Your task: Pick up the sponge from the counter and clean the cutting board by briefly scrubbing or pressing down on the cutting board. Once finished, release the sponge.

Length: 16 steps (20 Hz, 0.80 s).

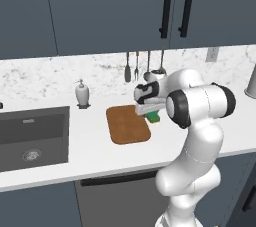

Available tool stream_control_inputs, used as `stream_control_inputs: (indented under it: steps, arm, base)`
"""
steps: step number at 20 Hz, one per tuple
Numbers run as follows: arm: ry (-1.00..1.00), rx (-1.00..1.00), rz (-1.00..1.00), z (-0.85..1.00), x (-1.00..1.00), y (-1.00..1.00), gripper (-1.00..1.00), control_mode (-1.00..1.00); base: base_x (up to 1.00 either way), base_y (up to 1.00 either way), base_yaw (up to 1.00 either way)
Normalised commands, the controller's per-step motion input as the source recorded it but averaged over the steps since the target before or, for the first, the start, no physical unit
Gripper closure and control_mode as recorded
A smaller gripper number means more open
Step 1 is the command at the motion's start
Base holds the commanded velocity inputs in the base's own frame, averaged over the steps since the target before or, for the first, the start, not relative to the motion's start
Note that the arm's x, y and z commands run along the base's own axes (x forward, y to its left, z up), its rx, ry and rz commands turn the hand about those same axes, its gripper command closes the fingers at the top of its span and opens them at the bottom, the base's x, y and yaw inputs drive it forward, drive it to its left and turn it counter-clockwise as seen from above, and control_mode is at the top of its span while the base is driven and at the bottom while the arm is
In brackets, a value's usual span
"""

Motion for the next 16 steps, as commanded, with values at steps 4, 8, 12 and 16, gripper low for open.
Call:
stream_control_inputs:
  steps: [4, 8, 12, 16]
  arm:
    - [0.0, 0.0, 0.0, 0.05, 0.25, 0.39, 1.0, -1.0]
    - [0.0, 0.0, 0.0, -0.02, 0.36, 0.31, 1.0, -1.0]
    - [0.0, 0.0, 0.0, -0.02, 0.31, 0.28, 1.0, -1.0]
    - [0.0, 0.0, 0.0, -0.17, 0.11, 0.23, 1.0, -1.0]
  base:
    - [0.0, 0.0, 0.0]
    - [0.0, 0.0, 0.0]
    - [0.0, 0.0, 0.0]
    - [0.0, 0.0, 0.0]
